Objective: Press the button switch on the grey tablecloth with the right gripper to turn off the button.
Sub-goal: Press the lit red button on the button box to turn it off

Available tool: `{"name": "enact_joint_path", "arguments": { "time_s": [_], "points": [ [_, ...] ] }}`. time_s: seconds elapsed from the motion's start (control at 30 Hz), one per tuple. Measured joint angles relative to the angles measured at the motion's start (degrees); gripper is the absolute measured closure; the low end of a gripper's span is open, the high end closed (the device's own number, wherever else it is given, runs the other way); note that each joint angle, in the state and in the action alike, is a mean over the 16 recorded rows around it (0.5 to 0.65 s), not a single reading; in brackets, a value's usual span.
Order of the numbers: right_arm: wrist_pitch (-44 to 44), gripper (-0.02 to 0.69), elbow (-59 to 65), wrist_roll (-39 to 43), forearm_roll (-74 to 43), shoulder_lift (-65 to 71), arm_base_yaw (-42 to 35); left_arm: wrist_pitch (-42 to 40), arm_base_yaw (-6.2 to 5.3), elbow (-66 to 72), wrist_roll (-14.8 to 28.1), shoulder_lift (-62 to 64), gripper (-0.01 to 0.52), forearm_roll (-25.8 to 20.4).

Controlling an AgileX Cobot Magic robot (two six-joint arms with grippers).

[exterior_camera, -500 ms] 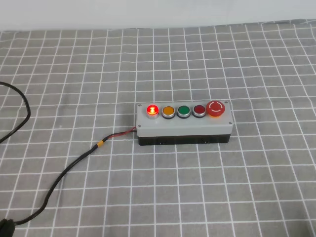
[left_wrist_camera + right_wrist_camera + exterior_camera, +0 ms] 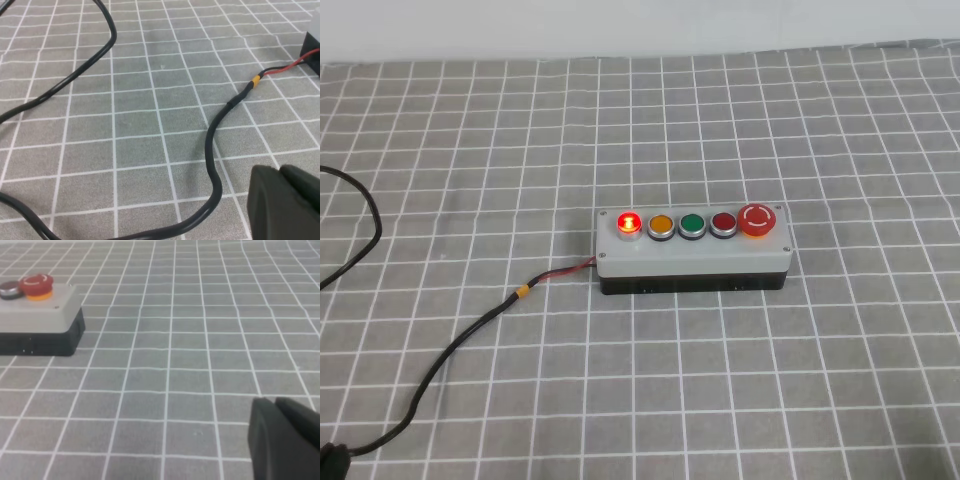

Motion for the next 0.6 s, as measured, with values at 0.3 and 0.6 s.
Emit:
{"name": "enact_joint_path", "arguments": {
  "time_s": [0.3,0.6],
  "points": [
    [-7.3,0.681,0.0,0.0,-0.2,0.0,0.0,0.0,0.0,0.0,0.0,0.0,0.517,0.0],
    [-18.5,0.681,0.0,0.0,-0.3,0.0,0.0,0.0,0.0,0.0,0.0,0.0,0.517,0.0]
  ]
}}
